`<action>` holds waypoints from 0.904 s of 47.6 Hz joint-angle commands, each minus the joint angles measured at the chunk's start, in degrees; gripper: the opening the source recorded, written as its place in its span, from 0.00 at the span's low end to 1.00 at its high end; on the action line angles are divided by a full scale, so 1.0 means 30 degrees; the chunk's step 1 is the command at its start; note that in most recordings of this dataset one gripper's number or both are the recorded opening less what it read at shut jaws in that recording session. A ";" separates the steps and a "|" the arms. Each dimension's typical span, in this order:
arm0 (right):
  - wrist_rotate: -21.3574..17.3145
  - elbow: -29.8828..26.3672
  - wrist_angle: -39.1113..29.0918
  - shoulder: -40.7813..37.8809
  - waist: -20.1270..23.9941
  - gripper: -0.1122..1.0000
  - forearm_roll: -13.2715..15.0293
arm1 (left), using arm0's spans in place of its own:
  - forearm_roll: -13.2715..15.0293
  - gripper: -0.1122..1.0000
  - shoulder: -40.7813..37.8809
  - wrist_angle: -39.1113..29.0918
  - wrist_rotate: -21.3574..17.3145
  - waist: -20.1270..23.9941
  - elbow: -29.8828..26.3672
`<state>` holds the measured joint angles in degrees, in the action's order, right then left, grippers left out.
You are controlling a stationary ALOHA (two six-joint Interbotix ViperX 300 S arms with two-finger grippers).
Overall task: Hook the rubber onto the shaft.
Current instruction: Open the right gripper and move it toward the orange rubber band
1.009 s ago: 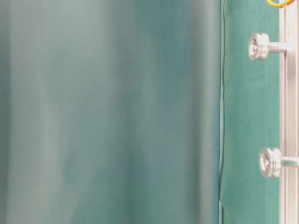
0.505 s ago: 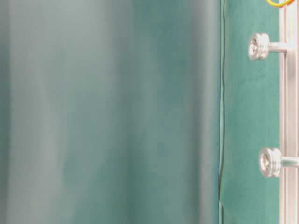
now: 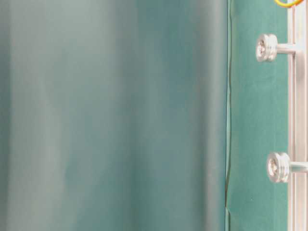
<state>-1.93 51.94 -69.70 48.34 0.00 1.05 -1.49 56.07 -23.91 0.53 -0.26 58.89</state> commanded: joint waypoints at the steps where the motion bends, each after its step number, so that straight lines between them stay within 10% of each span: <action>1: -0.0029 -0.0469 0.0000 -0.0117 0.0000 0.13 0.0029 | -0.0059 0.10 -0.0146 0.0088 0.0000 -0.0059 -0.0527; 9: -0.0029 -0.0469 0.0000 -0.0146 0.0000 0.25 0.0029 | -0.0059 0.10 -0.0146 0.0088 0.0000 -0.0029 -0.0557; 24: 0.0000 -0.0469 -0.0029 -0.0234 0.0000 0.98 0.0059 | -0.0029 0.10 -0.0146 0.0117 -0.0029 -0.0029 -0.0557; 43: -0.0029 -0.0469 0.0029 -0.0234 0.0000 0.99 0.0000 | -0.0059 0.10 -0.0146 0.0088 -0.0029 -0.0059 -0.0527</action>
<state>-1.93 51.94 -69.79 47.90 0.00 1.23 -1.49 56.07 -23.91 0.53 -0.26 58.89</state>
